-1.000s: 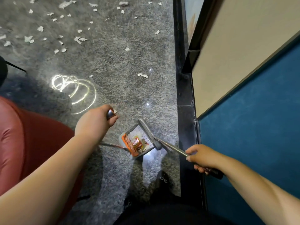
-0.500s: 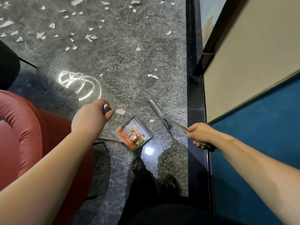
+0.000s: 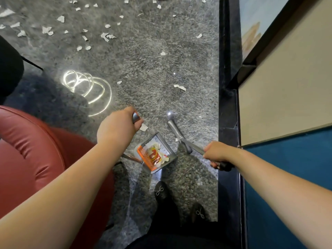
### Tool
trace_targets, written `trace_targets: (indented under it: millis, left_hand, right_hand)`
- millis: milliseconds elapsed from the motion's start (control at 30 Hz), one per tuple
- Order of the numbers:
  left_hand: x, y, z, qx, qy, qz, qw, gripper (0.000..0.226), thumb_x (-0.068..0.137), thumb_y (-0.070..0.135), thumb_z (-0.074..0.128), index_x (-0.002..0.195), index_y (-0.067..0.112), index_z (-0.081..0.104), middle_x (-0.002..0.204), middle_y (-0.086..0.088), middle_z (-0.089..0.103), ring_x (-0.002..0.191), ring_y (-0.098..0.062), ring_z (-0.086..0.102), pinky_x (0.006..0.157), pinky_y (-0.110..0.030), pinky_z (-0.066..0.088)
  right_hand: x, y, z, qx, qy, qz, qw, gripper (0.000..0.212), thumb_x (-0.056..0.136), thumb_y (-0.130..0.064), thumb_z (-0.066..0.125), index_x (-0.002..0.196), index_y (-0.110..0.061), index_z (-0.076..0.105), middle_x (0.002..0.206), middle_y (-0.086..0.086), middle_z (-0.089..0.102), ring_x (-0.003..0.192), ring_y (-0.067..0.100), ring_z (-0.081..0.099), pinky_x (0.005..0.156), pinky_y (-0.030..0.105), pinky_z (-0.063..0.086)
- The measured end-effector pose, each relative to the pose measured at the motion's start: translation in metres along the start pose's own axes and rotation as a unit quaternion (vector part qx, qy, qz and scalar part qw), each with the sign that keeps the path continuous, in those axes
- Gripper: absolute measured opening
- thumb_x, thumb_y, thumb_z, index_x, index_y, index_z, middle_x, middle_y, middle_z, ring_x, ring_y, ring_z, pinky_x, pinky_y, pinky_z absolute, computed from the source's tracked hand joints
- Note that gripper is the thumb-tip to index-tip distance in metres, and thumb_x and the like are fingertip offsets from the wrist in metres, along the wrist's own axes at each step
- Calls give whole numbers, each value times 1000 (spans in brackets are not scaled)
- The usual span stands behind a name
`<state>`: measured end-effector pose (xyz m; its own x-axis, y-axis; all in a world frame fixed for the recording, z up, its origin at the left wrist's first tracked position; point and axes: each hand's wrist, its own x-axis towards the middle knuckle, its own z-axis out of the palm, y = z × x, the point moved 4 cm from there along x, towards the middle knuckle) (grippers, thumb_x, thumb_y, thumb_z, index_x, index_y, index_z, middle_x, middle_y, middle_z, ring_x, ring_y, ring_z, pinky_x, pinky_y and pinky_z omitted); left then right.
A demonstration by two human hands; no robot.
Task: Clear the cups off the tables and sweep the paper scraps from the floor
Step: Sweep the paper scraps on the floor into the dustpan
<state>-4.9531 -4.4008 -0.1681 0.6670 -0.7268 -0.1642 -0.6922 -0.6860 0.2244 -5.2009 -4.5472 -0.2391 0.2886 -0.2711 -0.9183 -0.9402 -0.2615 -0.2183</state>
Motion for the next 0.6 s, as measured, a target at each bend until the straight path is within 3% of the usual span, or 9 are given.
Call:
trace_targets:
  millis: [133, 267, 467, 600]
  left_hand:
    - [13, -2, -2, -3, -5, 5, 1000, 29, 92, 47, 58, 95, 18, 55, 73, -2, 53, 67, -29, 51, 54, -33, 37]
    - [25, -8, -6, -30, -19, 0, 999, 29, 93, 45, 56, 98, 17, 55, 78, -4, 57, 69, -28, 52, 57, -33, 40]
    - [17, -32, -17, -72, -7, -14, 997, 25, 92, 48, 59, 90, 23, 53, 64, 10, 46, 59, -16, 45, 46, -28, 28]
    - [6, -58, -23, -98, 22, -69, 993, 24, 90, 47, 61, 93, 23, 58, 73, 1, 57, 69, -24, 51, 59, -34, 42]
  right_hand:
    - [-4, -14, 3, 28, -32, -19, 999, 8, 98, -11, 48, 100, -6, 53, 58, 6, 48, 48, 16, 46, 41, 21, 37]
    - [-10, -6, 7, 196, -26, 16, 980, 28, 96, -7, 50, 124, -14, 51, 51, 4, 48, 32, 10, 40, 30, 17, 32]
    - [-21, -20, 5, 192, 3, -9, 981, 24, 96, -9, 54, 120, -13, 52, 42, -1, 49, 27, 9, 39, 31, 16, 31]
    - [-21, -36, -14, 171, 29, -34, 984, 28, 95, -11, 56, 122, -15, 49, 48, 3, 51, 28, 11, 42, 32, 17, 34]
